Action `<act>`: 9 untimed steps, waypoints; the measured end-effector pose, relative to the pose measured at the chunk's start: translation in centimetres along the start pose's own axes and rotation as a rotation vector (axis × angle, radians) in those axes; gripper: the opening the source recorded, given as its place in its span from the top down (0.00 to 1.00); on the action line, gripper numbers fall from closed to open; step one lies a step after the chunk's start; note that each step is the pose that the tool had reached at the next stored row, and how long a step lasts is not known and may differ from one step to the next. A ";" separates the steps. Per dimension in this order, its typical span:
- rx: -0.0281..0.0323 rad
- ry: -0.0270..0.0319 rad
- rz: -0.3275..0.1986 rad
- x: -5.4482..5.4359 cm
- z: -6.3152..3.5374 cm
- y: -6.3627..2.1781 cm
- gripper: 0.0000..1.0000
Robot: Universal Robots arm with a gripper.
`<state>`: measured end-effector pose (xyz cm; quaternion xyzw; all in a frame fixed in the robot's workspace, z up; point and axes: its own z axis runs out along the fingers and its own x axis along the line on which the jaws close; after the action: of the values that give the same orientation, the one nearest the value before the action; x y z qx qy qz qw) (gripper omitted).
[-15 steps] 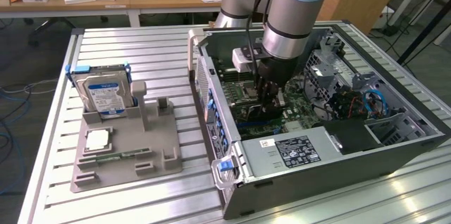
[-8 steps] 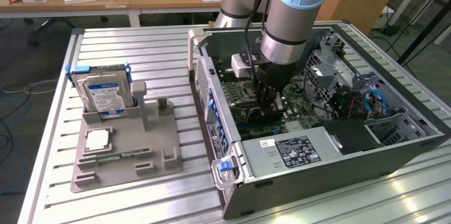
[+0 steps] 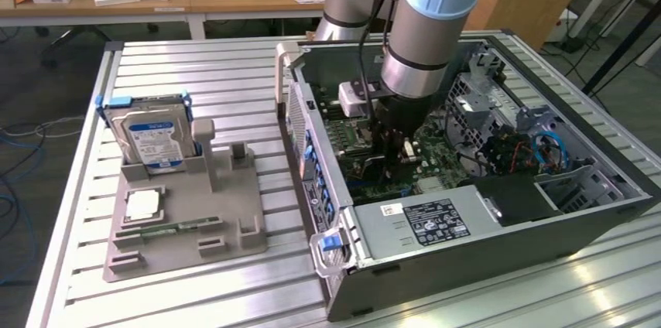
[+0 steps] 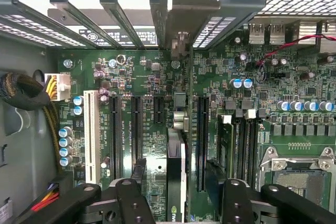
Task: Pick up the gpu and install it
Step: 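Insert the gpu into the slot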
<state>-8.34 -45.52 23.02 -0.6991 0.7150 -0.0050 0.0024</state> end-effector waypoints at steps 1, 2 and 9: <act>-0.0001 0.0000 0.000 0.0 0.00 0.00 0.43; 0.0000 -0.0001 0.000 0.0 0.00 0.00 0.43; -0.0001 0.0002 0.000 0.0 -0.85 -0.01 0.43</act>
<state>-8.34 -45.52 23.87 -0.6991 0.7150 -0.0051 0.0023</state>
